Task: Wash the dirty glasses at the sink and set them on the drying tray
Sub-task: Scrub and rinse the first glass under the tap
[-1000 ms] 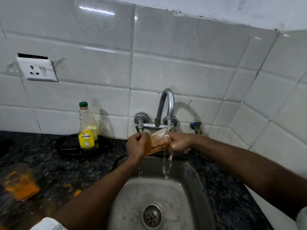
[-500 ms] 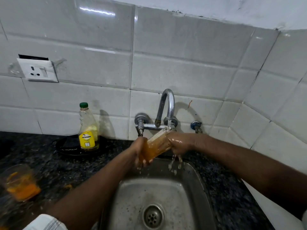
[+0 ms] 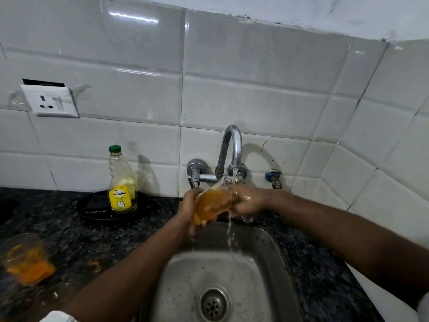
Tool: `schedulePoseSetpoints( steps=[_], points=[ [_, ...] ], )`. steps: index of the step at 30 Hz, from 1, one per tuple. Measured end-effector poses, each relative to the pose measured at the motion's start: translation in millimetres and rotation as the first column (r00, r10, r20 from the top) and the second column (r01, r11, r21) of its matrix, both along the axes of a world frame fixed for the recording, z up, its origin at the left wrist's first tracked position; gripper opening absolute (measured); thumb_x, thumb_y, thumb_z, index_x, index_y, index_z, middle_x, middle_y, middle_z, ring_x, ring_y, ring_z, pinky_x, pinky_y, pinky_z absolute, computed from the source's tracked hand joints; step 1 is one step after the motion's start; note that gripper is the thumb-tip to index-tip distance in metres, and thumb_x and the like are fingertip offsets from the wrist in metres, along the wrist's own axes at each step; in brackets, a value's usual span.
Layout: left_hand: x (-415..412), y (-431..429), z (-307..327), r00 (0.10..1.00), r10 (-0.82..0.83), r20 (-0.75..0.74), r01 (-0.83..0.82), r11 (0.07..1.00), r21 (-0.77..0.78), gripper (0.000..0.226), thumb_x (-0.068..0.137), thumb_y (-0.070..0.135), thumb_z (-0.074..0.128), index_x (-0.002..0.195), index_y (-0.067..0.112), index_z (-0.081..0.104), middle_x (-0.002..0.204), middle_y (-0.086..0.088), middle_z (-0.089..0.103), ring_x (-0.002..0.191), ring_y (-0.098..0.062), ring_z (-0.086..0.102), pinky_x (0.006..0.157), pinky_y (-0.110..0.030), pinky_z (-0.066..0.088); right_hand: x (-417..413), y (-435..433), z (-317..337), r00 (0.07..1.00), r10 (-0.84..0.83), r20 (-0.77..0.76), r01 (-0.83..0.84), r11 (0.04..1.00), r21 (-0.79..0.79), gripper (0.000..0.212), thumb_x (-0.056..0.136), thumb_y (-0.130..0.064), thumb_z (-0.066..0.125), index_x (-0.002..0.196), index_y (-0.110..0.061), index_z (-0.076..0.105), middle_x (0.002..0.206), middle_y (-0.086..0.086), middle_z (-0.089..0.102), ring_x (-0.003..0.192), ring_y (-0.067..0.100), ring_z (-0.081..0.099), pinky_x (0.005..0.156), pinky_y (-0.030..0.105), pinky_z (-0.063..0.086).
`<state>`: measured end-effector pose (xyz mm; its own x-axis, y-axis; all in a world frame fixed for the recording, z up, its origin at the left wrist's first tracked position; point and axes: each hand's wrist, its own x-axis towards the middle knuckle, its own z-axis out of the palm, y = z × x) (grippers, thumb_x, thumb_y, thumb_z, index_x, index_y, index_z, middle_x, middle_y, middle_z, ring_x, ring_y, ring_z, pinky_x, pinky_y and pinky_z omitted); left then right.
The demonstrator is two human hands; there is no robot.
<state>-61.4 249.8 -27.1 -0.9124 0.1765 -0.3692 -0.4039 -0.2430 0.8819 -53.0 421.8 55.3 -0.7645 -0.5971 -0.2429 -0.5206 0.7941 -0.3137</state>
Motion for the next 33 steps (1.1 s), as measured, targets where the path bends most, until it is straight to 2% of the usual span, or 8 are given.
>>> schedulePoseSetpoints(
  steps=[3,6,14,17,20,25,29,33],
  points=[
    [-4,7,-10,0.982,0.156,-0.107,-0.169,0.977,-0.132,0.035,0.1,0.038,0.048,0.105,0.008,0.065,0.095,-0.017,0.071,0.061,-0.024,0.063,0.039,-0.025,0.042,-4,1,2,1.0,-0.014,0.016,0.014,0.999,0.043,0.043,0.085,0.008,0.056,0.122,-0.014,0.063,0.119,0.006,0.066,0.108,0.018,0.063,0.099,0.04,0.052],
    [-9,1,-8,0.996,-0.034,0.084,0.044,0.991,-0.125,0.044,0.098,0.039,0.042,0.11,0.002,0.062,0.089,-0.018,0.069,0.052,-0.024,0.058,0.038,-0.022,0.038,0,-3,-5,0.999,0.028,-0.044,-0.017,0.972,0.232,0.047,0.082,0.009,0.056,0.125,-0.01,0.058,0.119,0.012,0.062,0.104,0.022,0.06,0.086,0.031,0.055],
    [4,13,-4,0.954,0.256,-0.157,-0.276,0.954,-0.12,0.027,0.094,0.029,0.058,0.087,0.006,0.069,0.088,-0.018,0.071,0.062,-0.03,0.065,0.037,-0.024,0.042,-10,-6,17,0.778,-0.177,0.603,0.195,0.98,0.035,0.066,0.082,0.011,0.062,0.142,0.0,0.038,0.106,0.006,0.058,0.076,0.005,0.07,0.065,0.018,0.056],
    [0,13,-4,0.967,0.243,-0.083,-0.253,0.957,-0.144,0.029,0.094,0.03,0.055,0.086,0.005,0.067,0.087,-0.018,0.07,0.063,-0.03,0.063,0.04,-0.025,0.042,-13,-13,1,0.972,-0.083,0.218,0.004,0.94,0.34,0.052,0.085,-0.006,0.063,0.134,-0.015,0.048,0.116,0.011,0.058,0.101,0.022,0.063,0.084,0.034,0.057],
    [-4,9,-3,0.981,0.194,-0.023,-0.195,0.971,-0.139,0.03,0.096,0.031,0.051,0.089,0.004,0.064,0.087,-0.018,0.068,0.059,-0.028,0.06,0.042,-0.025,0.041,-13,-15,-3,0.983,0.181,-0.004,-0.154,0.844,0.514,0.038,0.086,-0.01,0.061,0.123,-0.014,0.055,0.114,0.008,0.058,0.107,0.021,0.056,0.091,0.034,0.051],
    [-8,8,-7,0.981,0.179,0.068,-0.175,0.982,-0.067,0.032,0.095,0.033,0.051,0.097,0.004,0.065,0.085,-0.016,0.067,0.048,-0.021,0.056,0.038,-0.022,0.037,-15,-15,8,0.981,0.181,0.068,-0.194,0.93,0.314,0.03,0.084,0.003,0.06,0.109,-0.012,0.056,0.1,0.004,0.061,0.091,0.011,0.062,0.08,0.027,0.052],
    [-11,8,-14,0.973,0.21,0.1,-0.201,0.975,-0.097,0.034,0.095,0.032,0.05,0.106,0.004,0.065,0.097,-0.02,0.071,0.059,-0.026,0.061,0.039,-0.023,0.04,-3,-15,-2,0.977,0.2,-0.079,-0.144,0.879,0.455,0.045,0.089,-0.006,0.059,0.132,-0.014,0.055,0.121,0.007,0.061,0.11,0.02,0.055,0.096,0.031,0.045],
    [-9,11,-14,0.964,0.216,0.155,-0.206,0.976,-0.074,0.035,0.095,0.032,0.049,0.108,0.004,0.066,0.094,-0.021,0.072,0.051,-0.025,0.06,0.037,-0.024,0.041,-4,-2,5,0.986,-0.059,0.155,0.057,0.998,0.015,0.039,0.084,0.003,0.061,0.12,-0.009,0.06,0.111,0.012,0.065,0.101,0.025,0.064,0.086,0.034,0.056]
  ],
)
